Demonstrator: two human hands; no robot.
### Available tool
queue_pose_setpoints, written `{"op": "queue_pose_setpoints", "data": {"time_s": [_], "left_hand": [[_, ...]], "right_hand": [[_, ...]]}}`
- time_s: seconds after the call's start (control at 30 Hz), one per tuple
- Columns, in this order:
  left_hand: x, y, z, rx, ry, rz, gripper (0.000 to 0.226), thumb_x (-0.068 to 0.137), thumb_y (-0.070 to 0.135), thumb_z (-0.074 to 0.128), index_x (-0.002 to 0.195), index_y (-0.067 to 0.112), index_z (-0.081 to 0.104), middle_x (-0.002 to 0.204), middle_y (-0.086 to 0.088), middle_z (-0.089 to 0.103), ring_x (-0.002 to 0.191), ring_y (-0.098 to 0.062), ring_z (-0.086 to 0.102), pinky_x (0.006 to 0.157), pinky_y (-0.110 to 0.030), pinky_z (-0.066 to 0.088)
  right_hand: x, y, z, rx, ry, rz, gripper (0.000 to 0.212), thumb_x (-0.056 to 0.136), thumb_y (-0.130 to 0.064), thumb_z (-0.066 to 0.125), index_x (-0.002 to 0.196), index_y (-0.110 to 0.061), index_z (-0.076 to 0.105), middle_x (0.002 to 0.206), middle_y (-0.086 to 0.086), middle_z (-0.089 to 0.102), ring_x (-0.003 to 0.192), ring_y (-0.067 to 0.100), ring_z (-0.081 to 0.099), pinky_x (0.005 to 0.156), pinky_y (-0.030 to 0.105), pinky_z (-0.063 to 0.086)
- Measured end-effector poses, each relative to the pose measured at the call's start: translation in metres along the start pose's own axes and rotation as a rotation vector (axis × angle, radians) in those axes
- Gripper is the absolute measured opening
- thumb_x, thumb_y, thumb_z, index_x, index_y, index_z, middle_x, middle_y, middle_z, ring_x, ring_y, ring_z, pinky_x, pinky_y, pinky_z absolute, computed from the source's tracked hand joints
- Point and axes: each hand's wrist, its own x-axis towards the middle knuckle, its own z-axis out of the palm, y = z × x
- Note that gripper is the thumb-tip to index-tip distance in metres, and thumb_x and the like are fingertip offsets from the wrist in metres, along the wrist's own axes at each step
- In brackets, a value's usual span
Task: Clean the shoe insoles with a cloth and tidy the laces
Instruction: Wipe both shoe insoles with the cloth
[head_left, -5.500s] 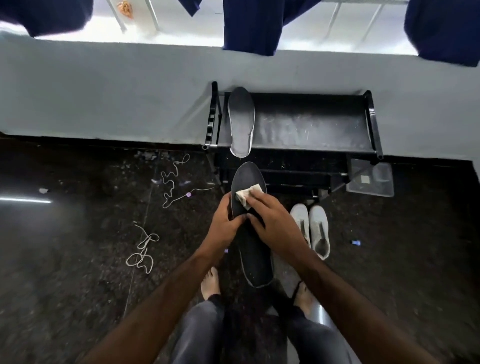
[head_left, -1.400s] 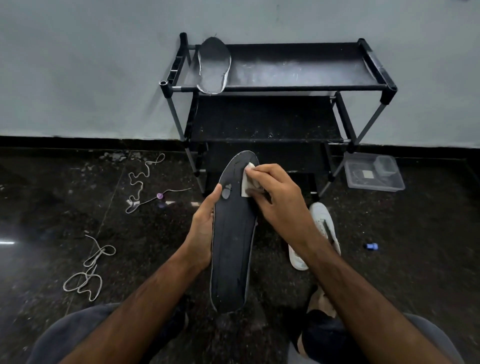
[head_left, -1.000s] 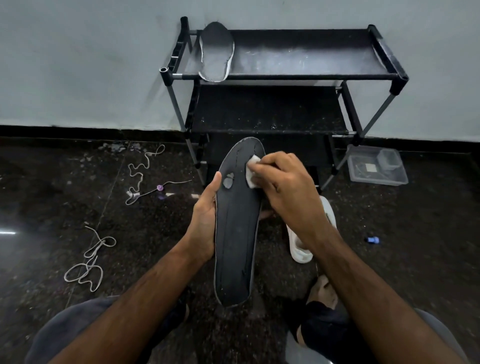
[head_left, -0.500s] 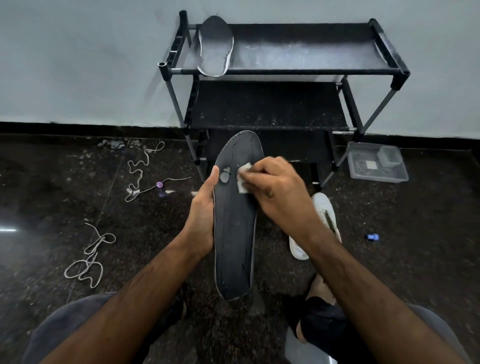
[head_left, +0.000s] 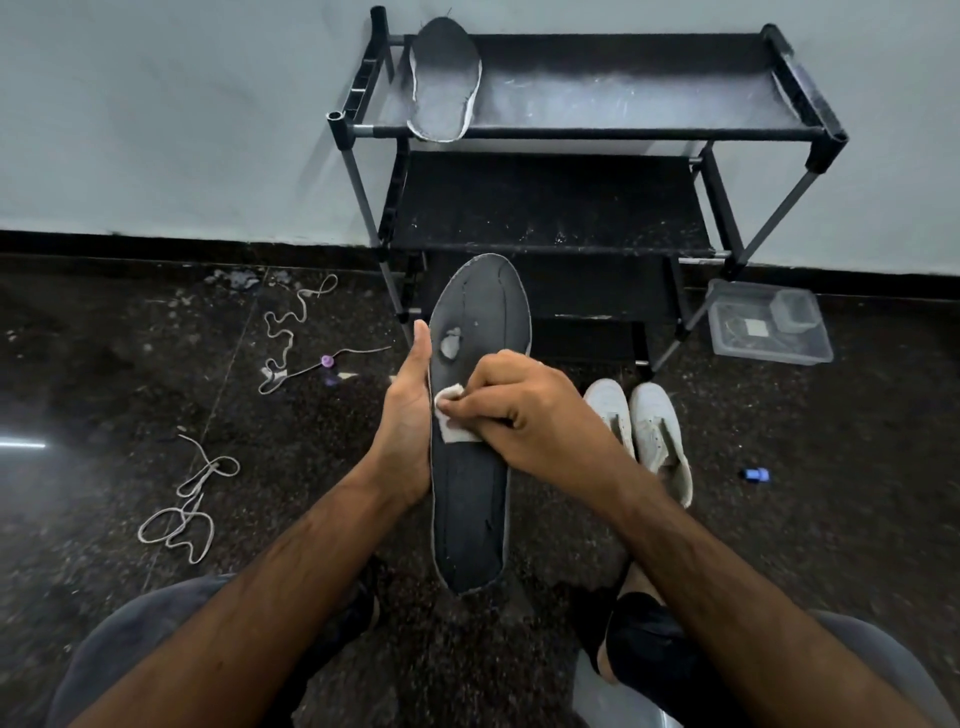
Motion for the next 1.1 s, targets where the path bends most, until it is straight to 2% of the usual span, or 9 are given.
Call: {"op": "queue_pose_setpoints", "data": {"time_s": [0.17, 0.3, 0.53, 0.63, 0.77, 0.87, 0.93, 1.0, 1.1], "left_hand": [[0.001, -0.012, 0.006, 0.051, 0.024, -0.017, 0.072, 0.101, 0.063, 0.026, 0.121, 0.010, 0.071, 0.119, -0.017, 0.070, 0.111, -0.024, 0.068, 0.091, -0.034, 0.057], [0.000, -0.007, 0.005, 0.003, 0.005, -0.037, 0.080, 0.098, 0.066, 0.029, 0.093, 0.004, 0.079, 0.089, -0.016, 0.073, 0.085, -0.022, 0.075, 0.071, -0.030, 0.061], [0.001, -0.018, 0.008, 0.127, 0.032, -0.059, 0.066, 0.102, 0.060, 0.030, 0.111, 0.013, 0.075, 0.109, -0.013, 0.073, 0.104, -0.021, 0.070, 0.088, -0.032, 0.058], [0.001, -0.006, 0.006, 0.092, 0.055, -0.040, 0.071, 0.100, 0.063, 0.031, 0.103, 0.009, 0.078, 0.100, -0.016, 0.073, 0.096, -0.024, 0.072, 0.080, -0.033, 0.060], [0.000, 0.007, 0.000, 0.064, 0.081, -0.012, 0.075, 0.098, 0.066, 0.034, 0.129, 0.004, 0.065, 0.123, -0.019, 0.067, 0.113, -0.029, 0.066, 0.096, -0.037, 0.056], [0.002, -0.002, 0.005, 0.093, 0.068, -0.015, 0.069, 0.101, 0.060, 0.033, 0.133, 0.005, 0.060, 0.122, -0.019, 0.066, 0.113, -0.027, 0.064, 0.107, -0.039, 0.047], [0.003, -0.005, 0.008, 0.147, 0.081, 0.009, 0.067, 0.102, 0.058, 0.031, 0.130, 0.006, 0.063, 0.120, -0.018, 0.069, 0.109, -0.025, 0.067, 0.102, -0.036, 0.051], [0.003, 0.000, 0.007, 0.121, 0.084, 0.016, 0.070, 0.101, 0.060, 0.032, 0.125, 0.005, 0.068, 0.120, -0.020, 0.069, 0.108, -0.027, 0.069, 0.097, -0.036, 0.055], [0.003, 0.010, 0.000, 0.094, 0.101, 0.011, 0.079, 0.099, 0.065, 0.032, 0.133, 0.001, 0.061, 0.137, -0.024, 0.060, 0.126, -0.032, 0.059, 0.106, -0.041, 0.050]], "right_hand": [[0.002, 0.013, -0.005, -0.107, 0.266, 0.151, 0.009, 0.093, -0.011, 0.074, 0.099, -0.008, 0.080, 0.086, 0.003, 0.067, 0.078, 0.023, 0.060, 0.070, 0.044, 0.052], [0.000, -0.006, 0.002, -0.005, 0.125, 0.042, 0.011, 0.092, -0.009, 0.073, 0.100, -0.006, 0.080, 0.090, 0.005, 0.068, 0.082, 0.020, 0.063, 0.073, 0.035, 0.054], [0.003, 0.006, -0.003, -0.075, 0.321, 0.214, 0.016, 0.091, -0.008, 0.073, 0.106, -0.007, 0.077, 0.094, 0.004, 0.067, 0.088, 0.023, 0.065, 0.078, 0.042, 0.056], [-0.002, -0.004, 0.004, 0.037, 0.209, 0.157, 0.015, 0.092, -0.008, 0.073, 0.106, -0.006, 0.078, 0.094, 0.005, 0.067, 0.089, 0.020, 0.066, 0.079, 0.039, 0.057], [-0.002, -0.005, 0.003, -0.017, -0.005, 0.015, 0.008, 0.091, -0.012, 0.076, 0.097, -0.010, 0.081, 0.087, 0.000, 0.067, 0.081, 0.017, 0.062, 0.071, 0.040, 0.054], [0.003, 0.012, -0.007, -0.215, 0.151, 0.075, 0.007, 0.090, -0.011, 0.076, 0.097, -0.011, 0.080, 0.086, 0.002, 0.067, 0.078, 0.023, 0.060, 0.068, 0.046, 0.051], [0.003, 0.018, -0.013, -0.202, 0.224, 0.155, 0.010, 0.091, -0.010, 0.075, 0.100, -0.011, 0.080, 0.089, 0.003, 0.067, 0.081, 0.025, 0.060, 0.071, 0.047, 0.051], [0.000, 0.010, -0.009, -0.131, 0.131, 0.095, 0.010, 0.090, -0.010, 0.076, 0.099, -0.011, 0.081, 0.089, 0.003, 0.067, 0.082, 0.020, 0.060, 0.074, 0.037, 0.051], [-0.003, 0.000, -0.002, -0.081, -0.089, -0.031, 0.010, 0.089, -0.009, 0.077, 0.097, -0.012, 0.081, 0.087, 0.003, 0.066, 0.081, 0.015, 0.056, 0.077, 0.022, 0.042]]}}
